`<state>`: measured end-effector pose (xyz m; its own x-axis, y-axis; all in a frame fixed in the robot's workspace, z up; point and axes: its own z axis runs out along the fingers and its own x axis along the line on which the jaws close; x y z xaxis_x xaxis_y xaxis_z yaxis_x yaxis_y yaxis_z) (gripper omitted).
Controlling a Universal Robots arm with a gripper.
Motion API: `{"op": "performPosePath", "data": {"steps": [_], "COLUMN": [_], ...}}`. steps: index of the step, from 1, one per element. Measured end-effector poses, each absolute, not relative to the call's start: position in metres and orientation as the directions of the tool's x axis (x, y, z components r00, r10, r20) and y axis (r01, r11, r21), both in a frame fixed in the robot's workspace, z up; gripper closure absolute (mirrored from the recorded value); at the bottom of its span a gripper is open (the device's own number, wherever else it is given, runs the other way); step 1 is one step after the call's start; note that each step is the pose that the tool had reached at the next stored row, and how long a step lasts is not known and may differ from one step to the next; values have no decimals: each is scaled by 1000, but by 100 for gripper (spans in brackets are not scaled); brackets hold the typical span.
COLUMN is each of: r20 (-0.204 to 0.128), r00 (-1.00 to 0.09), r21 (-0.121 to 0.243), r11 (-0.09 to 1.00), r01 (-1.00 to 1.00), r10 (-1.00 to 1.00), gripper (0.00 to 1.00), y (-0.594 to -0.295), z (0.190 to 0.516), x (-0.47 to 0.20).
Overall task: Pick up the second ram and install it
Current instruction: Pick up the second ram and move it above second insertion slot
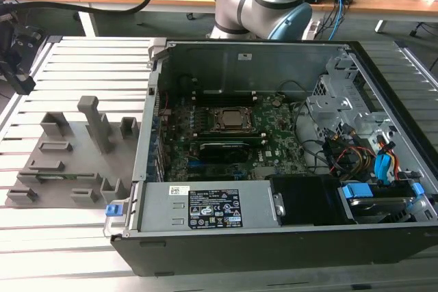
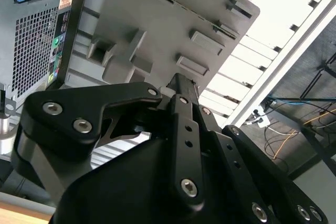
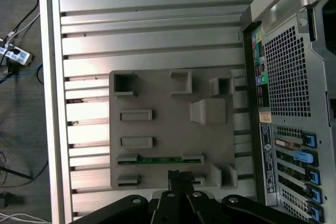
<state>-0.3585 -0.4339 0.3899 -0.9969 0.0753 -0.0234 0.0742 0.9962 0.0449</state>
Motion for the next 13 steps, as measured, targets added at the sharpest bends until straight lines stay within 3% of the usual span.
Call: {"op": "performPosePath", "data": {"steps": [4,13], "r20": [-23,-23], "r00": [-997,-980], "r21": [45,45], "r11": [997,979], "r01": [70,-200], "r10": [71,-199], "gripper": [89,89], "y": [-434,-434], "z": [390,390], "x": [-358,-358]}}
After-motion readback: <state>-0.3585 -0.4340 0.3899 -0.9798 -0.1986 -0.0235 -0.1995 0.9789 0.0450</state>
